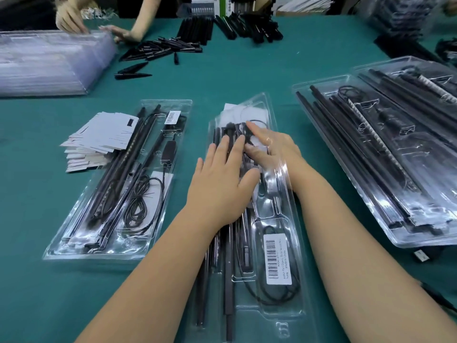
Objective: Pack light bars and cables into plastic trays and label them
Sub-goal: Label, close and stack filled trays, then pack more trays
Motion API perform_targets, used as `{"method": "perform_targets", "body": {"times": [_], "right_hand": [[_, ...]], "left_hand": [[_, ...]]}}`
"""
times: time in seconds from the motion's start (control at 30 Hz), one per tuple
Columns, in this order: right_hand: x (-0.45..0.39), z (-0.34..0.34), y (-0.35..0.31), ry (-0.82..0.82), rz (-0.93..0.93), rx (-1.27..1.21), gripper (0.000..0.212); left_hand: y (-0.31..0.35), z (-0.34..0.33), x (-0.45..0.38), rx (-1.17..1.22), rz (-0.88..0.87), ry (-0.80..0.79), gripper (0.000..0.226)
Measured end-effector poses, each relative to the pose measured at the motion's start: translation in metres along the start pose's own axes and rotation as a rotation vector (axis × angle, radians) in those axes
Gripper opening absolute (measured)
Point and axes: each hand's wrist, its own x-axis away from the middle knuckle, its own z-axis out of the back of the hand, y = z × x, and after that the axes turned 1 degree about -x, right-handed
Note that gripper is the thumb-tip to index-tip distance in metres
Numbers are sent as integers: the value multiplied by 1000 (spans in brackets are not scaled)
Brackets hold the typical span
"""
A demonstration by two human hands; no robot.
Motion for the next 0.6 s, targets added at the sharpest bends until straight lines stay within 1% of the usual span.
{"method": "perform_targets", "body": {"times": [0.03,0.1,0.2,0.3,0.4,0.5,0.6], "right_hand": [[-3,-2,-1,9,-10,83,49],[-6,-4,-1,39,-22,84,39],[-8,-8,3,10,-6,150,29],[-5,-7,1,67,27,106,23],[-2,-5,-1,89,51,77,26],[0,-4,-2,97,-13,21,30],[3,-3,-5,97,-19,28,34]], "left_hand": [[0,0,0,-9,2,-1,67],[0,0,-1,-26,4,-4,64],[1,0,0,-19,-4,-7,62],[1,1,0,-16,-7,-7,63],[2,0,0,-18,-2,-7,64],[2,1,0,-16,1,-6,64],[2,1,0,-14,3,-5,64]]}}
